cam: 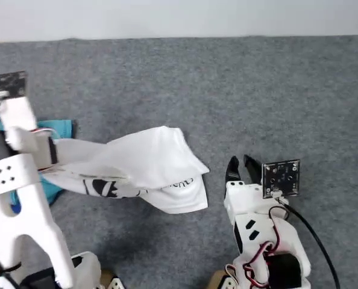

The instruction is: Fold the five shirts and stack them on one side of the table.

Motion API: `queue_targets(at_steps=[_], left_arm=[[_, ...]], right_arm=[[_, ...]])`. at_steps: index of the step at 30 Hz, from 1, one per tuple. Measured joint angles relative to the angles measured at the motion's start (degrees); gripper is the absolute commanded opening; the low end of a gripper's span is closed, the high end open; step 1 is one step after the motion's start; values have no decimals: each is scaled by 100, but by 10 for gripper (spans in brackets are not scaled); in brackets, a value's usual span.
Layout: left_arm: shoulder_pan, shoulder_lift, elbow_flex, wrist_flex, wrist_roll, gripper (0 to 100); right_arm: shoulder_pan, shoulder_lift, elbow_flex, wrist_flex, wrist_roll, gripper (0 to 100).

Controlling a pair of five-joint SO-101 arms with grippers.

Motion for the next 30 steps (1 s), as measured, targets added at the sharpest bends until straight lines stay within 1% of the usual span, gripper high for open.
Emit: queue_targets(at_steps=[4, 6, 8, 11, 14, 16, 19, 22, 24, 27, 30], left_arm=[[-730, 0, 0, 0, 0, 10], [-1090, 0, 0, 0, 0, 57], [-1301, 0, 0, 0, -9, 134], [-1371, 0, 0, 0, -141, 218], [-1354, 0, 0, 0, -202, 230], [-1187, 0, 0, 0, -281, 231], [-800, 0, -35, 0, -352, 231], [-132, -9, -334, -9, -369, 229], [536, -9, -484, -9, -369, 228], [1837, 35, -510, -9, -369, 228], [3033, 484, -536, -9, -369, 228]], right_arm=[[0, 0, 0, -35, 79, 82], [0, 0, 0, -35, 79, 82], [0, 0, 0, 0, 79, 83], [9, 0, 0, 229, 79, 86], [-53, -9, 0, 554, 79, 86], [-26, -9, 0, 712, 79, 86], [-18, -9, 0, 853, 79, 86], [-18, -9, 0, 879, 79, 86], [-18, -9, 0, 879, 79, 86], [-9, -9, 62, 905, 88, 86], [-18, 0, 229, 905, 97, 86]])
